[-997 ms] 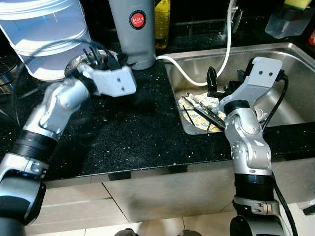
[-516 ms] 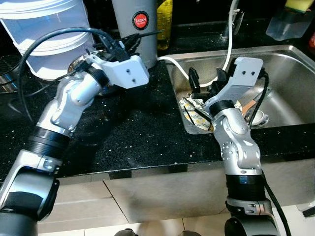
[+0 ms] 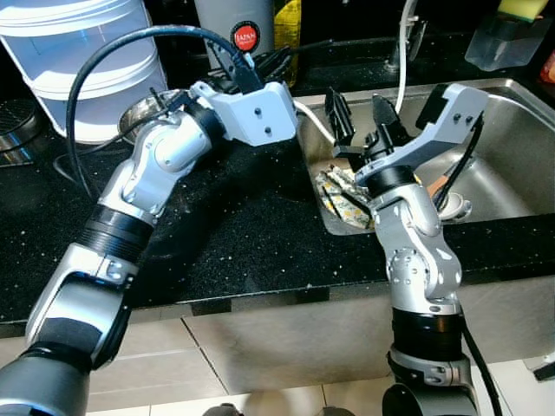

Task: Kitchen organization

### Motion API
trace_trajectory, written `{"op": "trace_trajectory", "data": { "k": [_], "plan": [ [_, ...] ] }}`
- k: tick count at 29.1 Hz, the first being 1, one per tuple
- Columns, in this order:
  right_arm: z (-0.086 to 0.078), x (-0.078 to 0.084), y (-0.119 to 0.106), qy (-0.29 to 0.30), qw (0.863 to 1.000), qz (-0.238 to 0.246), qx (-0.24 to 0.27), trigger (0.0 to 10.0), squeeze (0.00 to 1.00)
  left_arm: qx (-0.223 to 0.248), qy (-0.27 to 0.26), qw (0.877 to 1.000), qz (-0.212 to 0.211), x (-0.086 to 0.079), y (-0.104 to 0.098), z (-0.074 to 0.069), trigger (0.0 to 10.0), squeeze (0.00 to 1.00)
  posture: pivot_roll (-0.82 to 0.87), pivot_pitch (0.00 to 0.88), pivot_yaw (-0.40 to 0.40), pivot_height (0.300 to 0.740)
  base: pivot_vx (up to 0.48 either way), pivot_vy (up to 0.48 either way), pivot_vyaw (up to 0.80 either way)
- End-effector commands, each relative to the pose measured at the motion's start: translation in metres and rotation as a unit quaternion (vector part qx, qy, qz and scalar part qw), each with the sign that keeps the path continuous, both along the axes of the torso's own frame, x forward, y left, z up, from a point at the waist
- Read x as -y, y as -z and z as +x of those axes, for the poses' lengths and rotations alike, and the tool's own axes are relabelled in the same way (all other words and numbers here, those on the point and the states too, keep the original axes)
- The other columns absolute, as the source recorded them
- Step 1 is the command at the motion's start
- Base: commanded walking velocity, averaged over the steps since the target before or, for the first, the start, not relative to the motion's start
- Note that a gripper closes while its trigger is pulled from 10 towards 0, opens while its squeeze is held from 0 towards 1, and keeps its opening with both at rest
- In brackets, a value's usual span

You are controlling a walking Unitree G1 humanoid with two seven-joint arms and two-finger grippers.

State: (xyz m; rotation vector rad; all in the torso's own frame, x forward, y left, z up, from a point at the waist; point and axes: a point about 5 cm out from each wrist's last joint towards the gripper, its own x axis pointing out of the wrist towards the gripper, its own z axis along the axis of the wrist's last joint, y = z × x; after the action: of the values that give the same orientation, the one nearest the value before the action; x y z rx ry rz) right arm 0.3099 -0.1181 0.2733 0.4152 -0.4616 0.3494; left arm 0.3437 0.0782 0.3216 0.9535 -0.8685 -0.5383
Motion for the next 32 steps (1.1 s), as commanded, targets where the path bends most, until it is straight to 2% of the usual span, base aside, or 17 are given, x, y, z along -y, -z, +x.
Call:
{"op": "trace_trajectory", "data": {
  "k": [1, 5, 6, 10, 19, 27, 32],
  "plan": [
    [-0.005, -0.003, -0.008, -0.006, 1.000, -0.013, 0.022, 10.0, 0.00, -0.011, 0.013, 1.000, 0.004, 0.008, 0.001, 0.001, 10.0, 0.00, 0.03, 0.027, 0.093, 0.740, 0.000, 0.000, 0.00],
    [-0.010, -0.001, -0.009, 0.003, 0.999, -0.026, 0.036, 10.0, 0.00, -0.035, 0.019, 0.999, -0.009, 0.012, 0.007, 0.003, 10.0, 0.00, 0.04, 0.034, 0.093, 0.740, 0.000, 0.000, 0.00],
    [-0.013, -0.004, -0.013, 0.005, 0.999, -0.012, 0.042, 10.0, 0.00, -0.054, 0.027, 0.998, -0.017, 0.012, 0.010, 0.003, 10.0, 0.00, 0.03, 0.037, 0.096, 0.740, 0.000, 0.000, 0.00],
    [-0.013, -0.007, -0.015, 0.002, 0.999, -0.010, 0.045, 10.0, 0.00, -0.055, 0.026, 0.998, -0.009, 0.013, 0.013, 0.003, 10.0, 0.00, 0.05, 0.031, 0.100, 0.740, 0.000, 0.000, 0.00],
    [-0.011, -0.008, -0.016, 0.008, 0.999, 0.000, 0.038, 10.0, 0.00, -0.077, 0.043, 0.996, -0.023, 0.020, 0.021, -0.002, 10.0, 0.00, 0.04, 0.039, 0.093, 0.740, 0.000, 0.000, 0.00],
    [-0.012, -0.013, -0.016, 0.001, 0.999, -0.004, 0.041, 10.0, 0.00, -0.114, 0.053, 0.992, -0.024, 0.027, 0.031, 0.003, 10.0, 0.00, 0.03, 0.045, 0.098, 0.740, 0.000, 0.000, 0.00],
    [-0.012, -0.017, -0.018, -0.003, 0.999, -0.012, 0.046, 10.0, 0.00, -0.152, 0.062, 0.985, -0.047, 0.031, 0.038, 0.007, 10.0, 0.00, 0.02, 0.047, 0.102, 0.740, 0.000, 0.000, 0.00]
  ]
}}
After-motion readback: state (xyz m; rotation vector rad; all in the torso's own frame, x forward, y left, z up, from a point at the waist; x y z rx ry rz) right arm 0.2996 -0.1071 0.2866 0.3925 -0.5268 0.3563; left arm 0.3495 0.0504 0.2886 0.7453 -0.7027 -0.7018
